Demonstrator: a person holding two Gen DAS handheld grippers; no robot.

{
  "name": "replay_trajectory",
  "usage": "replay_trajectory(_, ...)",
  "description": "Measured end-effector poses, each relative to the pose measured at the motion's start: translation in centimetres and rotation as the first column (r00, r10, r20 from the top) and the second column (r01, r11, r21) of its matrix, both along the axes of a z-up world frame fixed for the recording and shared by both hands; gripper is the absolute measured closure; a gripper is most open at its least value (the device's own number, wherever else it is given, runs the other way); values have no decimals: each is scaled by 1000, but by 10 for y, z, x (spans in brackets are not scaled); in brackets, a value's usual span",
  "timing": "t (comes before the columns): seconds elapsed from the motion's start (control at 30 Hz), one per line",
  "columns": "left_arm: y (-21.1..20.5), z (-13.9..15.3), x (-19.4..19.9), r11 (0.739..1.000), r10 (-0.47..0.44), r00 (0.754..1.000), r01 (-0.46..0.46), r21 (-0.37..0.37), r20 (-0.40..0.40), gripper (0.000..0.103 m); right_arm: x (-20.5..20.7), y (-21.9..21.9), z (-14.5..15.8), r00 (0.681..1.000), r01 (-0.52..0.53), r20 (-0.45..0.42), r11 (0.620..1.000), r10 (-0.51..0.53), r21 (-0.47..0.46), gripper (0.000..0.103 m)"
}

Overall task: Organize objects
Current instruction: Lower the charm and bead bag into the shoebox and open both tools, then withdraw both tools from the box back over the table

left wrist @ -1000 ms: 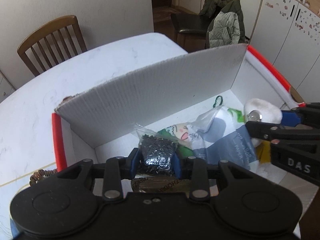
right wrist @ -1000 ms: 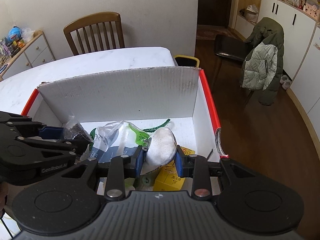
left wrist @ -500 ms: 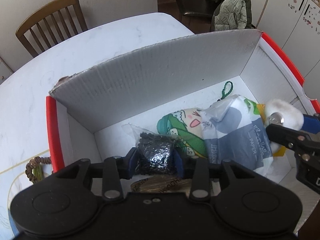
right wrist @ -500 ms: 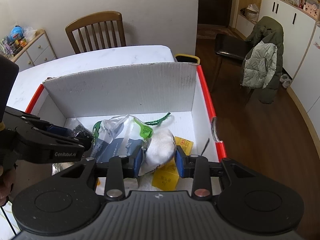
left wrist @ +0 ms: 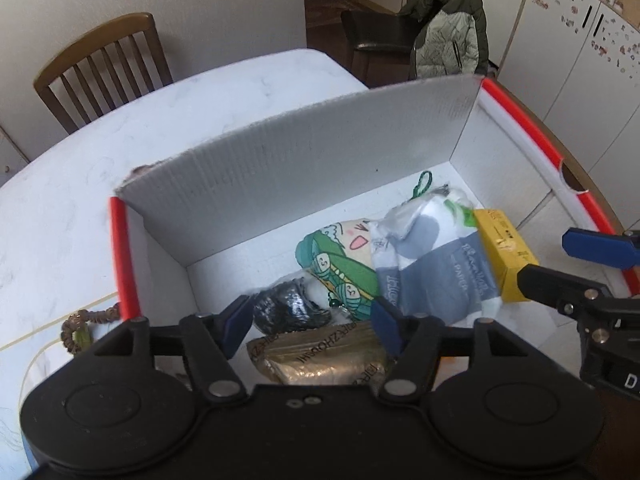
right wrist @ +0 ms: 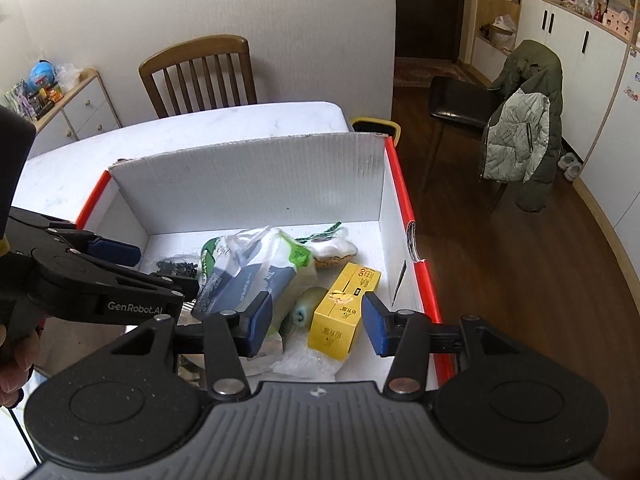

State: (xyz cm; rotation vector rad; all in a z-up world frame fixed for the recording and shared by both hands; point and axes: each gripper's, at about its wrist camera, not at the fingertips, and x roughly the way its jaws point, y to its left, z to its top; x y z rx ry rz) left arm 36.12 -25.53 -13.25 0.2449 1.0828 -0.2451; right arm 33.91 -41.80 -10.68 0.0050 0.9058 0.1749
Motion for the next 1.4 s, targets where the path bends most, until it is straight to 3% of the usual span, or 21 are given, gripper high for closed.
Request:
replay_trajectory(0.63,27,63,-64,995,-28,983,44,-85,182,25,-44,11,43,996,-18,87,996,11,82,45)
replay_trajectory(0.93,54,88,-90,989,-31,965,67,-131,259,13,-66,32,60,990,-19,141,993,3,116,37)
replay_trajectory(1.2,91,98,-106,984,-23,957,73,-163,290,2,-81,55,70,985,-3,173,992,-20,130,27)
replay_trajectory(1.4,127,99,-112,982,-6,957,61,-181,292,1,-93,78,72,982,24,179,986,-54,163,20)
